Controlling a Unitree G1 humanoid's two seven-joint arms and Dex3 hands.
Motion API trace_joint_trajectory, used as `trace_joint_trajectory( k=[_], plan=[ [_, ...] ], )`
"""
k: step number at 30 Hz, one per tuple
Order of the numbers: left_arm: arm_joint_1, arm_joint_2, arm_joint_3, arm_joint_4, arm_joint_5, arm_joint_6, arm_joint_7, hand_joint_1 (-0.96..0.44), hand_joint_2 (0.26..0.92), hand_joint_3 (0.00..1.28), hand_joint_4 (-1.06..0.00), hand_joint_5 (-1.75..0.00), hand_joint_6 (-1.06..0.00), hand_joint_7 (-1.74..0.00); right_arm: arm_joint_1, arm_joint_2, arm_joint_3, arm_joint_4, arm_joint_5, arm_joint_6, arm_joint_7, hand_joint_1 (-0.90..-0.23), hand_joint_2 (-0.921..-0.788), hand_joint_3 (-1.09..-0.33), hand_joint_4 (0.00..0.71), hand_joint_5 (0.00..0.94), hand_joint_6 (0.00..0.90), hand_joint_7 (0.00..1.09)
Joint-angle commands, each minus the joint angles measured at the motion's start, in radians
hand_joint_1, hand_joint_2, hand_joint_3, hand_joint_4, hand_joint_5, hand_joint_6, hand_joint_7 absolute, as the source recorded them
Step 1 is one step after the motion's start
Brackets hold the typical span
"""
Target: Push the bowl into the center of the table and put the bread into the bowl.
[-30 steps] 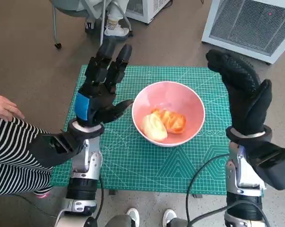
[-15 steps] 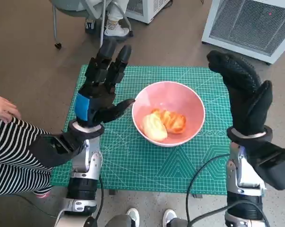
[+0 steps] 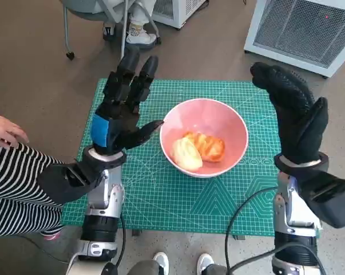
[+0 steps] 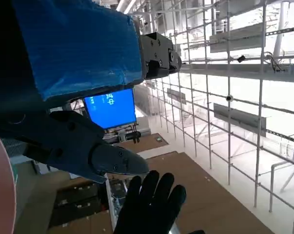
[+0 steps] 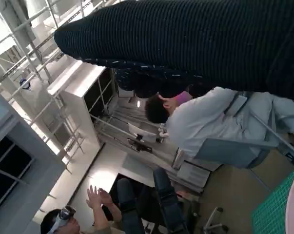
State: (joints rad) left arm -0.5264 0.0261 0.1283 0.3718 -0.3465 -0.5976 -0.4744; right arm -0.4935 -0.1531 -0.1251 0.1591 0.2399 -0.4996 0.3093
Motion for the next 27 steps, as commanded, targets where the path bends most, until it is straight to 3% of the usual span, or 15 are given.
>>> trace_joint_trajectory(
  k=[1, 27],
  plan=[
    [-0.007, 0.0, -0.007, 0.004, 0.013, -0.01, 0.001, -0.21, 0.921, 0.16, -0.19, -0.01, -0.15, -0.15, 0.004, 0.001, -0.006, 0.019, 0.012, 0.0, 0.007, -0.678, -0.921, -0.679, 0.158, 0.001, 0.074, 0.4],
    [-0.021, 0.013, -0.009, 0.01, -0.006, 0.017, -0.02, -0.21, 0.921, 0.18, -0.19, 0.0, -0.14, -0.16, -0.009, 0.005, -0.009, 0.044, 0.007, -0.02, 0.001, -0.667, -0.921, -0.689, 0.151, 0.0, 0.075, 0.4]
  ],
)
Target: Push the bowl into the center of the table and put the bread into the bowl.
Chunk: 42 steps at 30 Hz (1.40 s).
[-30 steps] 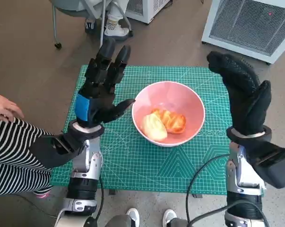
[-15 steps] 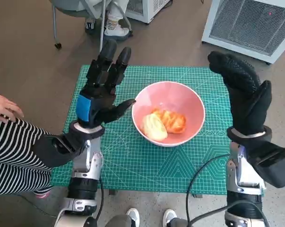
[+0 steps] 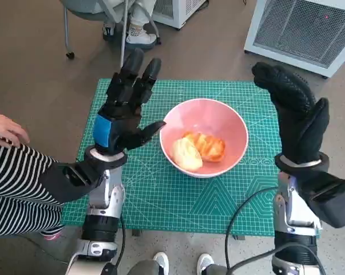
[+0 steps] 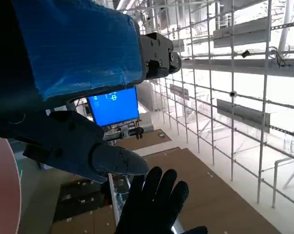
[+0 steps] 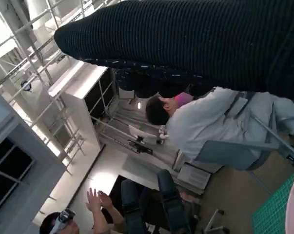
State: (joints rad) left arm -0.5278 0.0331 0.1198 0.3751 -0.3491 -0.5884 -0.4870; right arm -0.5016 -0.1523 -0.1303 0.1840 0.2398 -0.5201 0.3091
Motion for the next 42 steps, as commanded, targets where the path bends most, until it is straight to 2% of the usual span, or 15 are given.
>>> trace_joint_trajectory(
  k=[1, 42],
  plan=[
    [-0.02, 0.006, 0.0, 0.007, -0.004, 0.008, -0.008, -0.21, 0.921, 0.18, -0.19, 0.0, -0.14, -0.16, -0.001, 0.004, -0.004, 0.019, 0.007, -0.001, 0.002, -0.667, -0.921, -0.689, 0.151, 0.0, 0.075, 0.4],
    [-0.023, 0.018, 0.005, 0.001, 0.003, 0.012, -0.012, -0.22, 0.921, 0.19, -0.2, 0.0, -0.14, -0.18, -0.008, 0.019, -0.01, 0.029, 0.026, -0.002, 0.007, -0.671, -0.921, -0.67, 0.154, 0.001, 0.094, 0.4]
  ],
)
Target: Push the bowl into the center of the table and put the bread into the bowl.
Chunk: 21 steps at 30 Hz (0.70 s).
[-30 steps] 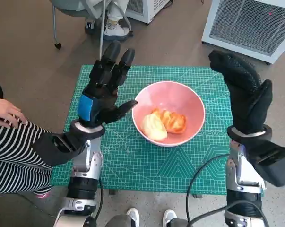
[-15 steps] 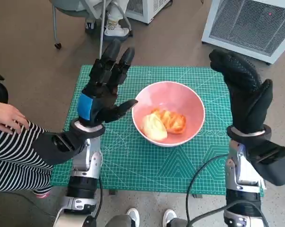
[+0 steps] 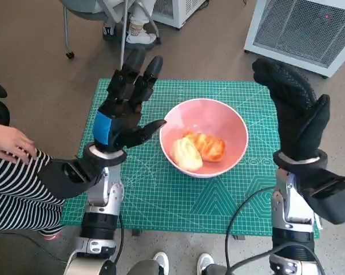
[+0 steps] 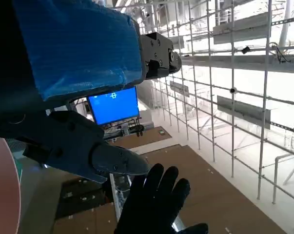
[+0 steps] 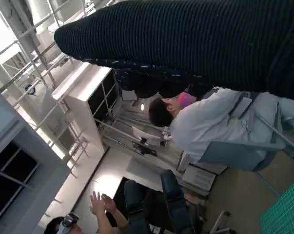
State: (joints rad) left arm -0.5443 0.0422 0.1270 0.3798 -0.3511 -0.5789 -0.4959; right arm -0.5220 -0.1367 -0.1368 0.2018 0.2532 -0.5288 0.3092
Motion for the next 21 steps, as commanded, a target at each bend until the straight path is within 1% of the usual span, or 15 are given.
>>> trace_joint_trajectory(
  k=[1, 9, 16, 21],
  plan=[
    [-0.005, 0.009, -0.003, -0.006, 0.005, 0.003, -0.003, -0.22, 0.921, 0.19, -0.2, 0.0, -0.14, -0.18, 0.014, 0.003, -0.003, 0.01, 0.013, 0.007, 0.006, -0.671, -0.921, -0.67, 0.154, 0.001, 0.094, 0.4],
    [0.011, 0.008, -0.007, -0.025, 0.009, 0.003, 0.001, -0.22, 0.921, 0.2, -0.2, 0.0, -0.13, -0.18, 0.025, 0.002, 0.002, 0.0, 0.015, 0.002, 0.008, -0.671, -0.921, -0.669, 0.155, 0.001, 0.096, 0.39],
    [0.02, 0.006, -0.006, -0.022, 0.007, -0.002, -0.003, -0.22, 0.921, 0.2, -0.2, 0.0, -0.14, -0.18, 0.031, 0.004, 0.009, 0.0, 0.009, -0.006, 0.008, -0.669, -0.921, -0.678, 0.155, 0.001, 0.095, 0.39],
    [0.025, 0.008, -0.006, -0.028, 0.007, 0.002, -0.002, -0.23, 0.921, 0.19, -0.2, 0.0, -0.14, -0.19, 0.03, -0.001, 0.009, -0.003, 0.014, 0.0, 0.01, -0.667, -0.921, -0.684, 0.155, 0.001, 0.094, 0.39]
  ],
)
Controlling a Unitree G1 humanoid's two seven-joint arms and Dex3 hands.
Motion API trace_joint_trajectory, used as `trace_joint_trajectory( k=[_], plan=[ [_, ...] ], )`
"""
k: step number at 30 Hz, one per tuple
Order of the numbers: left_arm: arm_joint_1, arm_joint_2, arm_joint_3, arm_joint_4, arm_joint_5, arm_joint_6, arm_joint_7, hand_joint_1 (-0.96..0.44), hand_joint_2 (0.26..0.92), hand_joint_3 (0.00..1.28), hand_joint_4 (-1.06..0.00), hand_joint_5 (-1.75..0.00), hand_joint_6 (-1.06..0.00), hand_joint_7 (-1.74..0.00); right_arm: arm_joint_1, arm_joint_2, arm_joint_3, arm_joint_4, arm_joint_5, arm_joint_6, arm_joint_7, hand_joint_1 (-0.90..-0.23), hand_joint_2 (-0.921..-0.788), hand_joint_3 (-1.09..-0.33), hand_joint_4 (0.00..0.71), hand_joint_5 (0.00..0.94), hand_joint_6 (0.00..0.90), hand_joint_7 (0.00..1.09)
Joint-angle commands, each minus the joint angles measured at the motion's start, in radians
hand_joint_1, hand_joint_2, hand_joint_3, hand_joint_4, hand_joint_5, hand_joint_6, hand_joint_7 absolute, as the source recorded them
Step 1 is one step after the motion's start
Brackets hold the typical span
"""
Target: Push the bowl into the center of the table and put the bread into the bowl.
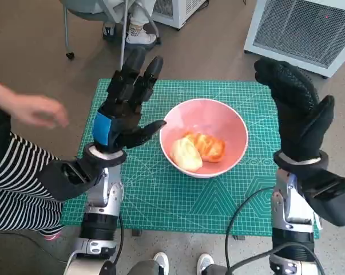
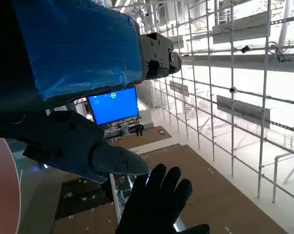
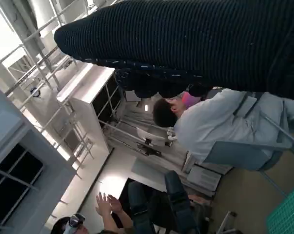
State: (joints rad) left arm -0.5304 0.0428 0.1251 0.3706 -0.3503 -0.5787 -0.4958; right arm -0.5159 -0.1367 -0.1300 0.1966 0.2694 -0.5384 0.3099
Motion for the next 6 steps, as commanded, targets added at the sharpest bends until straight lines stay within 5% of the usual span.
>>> trace_joint_trajectory(
  k=[1, 6],
  plan=[
    [0.01, 0.008, -0.004, -0.019, 0.006, 0.003, -0.001, -0.23, 0.921, 0.19, -0.2, 0.0, -0.13, -0.19, 0.024, -0.002, 0.002, 0.0, -0.001, 0.012, 0.01, -0.666, -0.921, -0.684, 0.155, 0.001, 0.094, 0.39],
    [0.01, 0.009, -0.004, -0.02, 0.006, 0.004, -0.001, -0.23, 0.921, 0.2, -0.2, 0.0, -0.13, -0.19, 0.024, -0.003, 0.003, -0.005, -0.001, 0.016, 0.009, -0.664, -0.921, -0.683, 0.156, 0.001, 0.095, 0.39]
  ],
)
